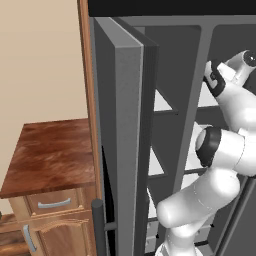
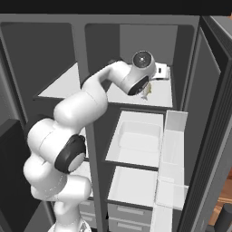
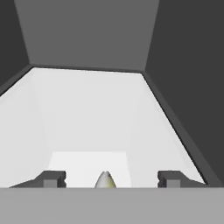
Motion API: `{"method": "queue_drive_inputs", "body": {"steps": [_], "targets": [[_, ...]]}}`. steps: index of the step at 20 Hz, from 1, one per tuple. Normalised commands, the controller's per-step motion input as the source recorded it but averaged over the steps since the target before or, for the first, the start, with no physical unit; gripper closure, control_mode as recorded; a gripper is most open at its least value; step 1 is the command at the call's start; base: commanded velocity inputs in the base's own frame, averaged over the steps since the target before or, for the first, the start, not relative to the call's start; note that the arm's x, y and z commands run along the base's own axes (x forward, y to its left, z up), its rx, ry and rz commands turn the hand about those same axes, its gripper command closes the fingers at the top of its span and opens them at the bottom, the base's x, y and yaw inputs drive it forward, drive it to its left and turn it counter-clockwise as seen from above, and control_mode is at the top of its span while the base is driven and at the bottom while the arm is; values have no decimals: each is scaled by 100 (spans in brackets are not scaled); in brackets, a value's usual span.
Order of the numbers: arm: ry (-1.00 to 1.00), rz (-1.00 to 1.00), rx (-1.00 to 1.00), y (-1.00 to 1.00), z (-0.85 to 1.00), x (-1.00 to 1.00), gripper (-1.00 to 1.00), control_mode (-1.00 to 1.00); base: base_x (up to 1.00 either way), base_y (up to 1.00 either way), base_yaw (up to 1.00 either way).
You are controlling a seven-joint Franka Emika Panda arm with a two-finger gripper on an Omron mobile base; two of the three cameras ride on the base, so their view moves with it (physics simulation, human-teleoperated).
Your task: Pick up the frozen fish from the freezer, place it on any shelf in the fridge, and close the fridge and freezer doors when done.
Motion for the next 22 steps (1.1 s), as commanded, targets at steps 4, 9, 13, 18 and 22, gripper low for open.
{"method": "queue_drive_inputs", "body": {"steps": [4, 9, 13, 18, 22], "targets": [[-4, 0, 0, -3, 5, -83, -100, -100, 0, 0, 0], [-8, 0, 0, 0, 0, -100, -100, -100, 0, 0, 0], [-1, -2, 0, 5, 4, -100, -100, -100, 0, 0, 0], [14, -5, 0, 30, 14, -100, -100, -100, 0, 0, 0], [36, -7, 0, 71, 7, -100, -100, -100, 0, 0, 0]]}}
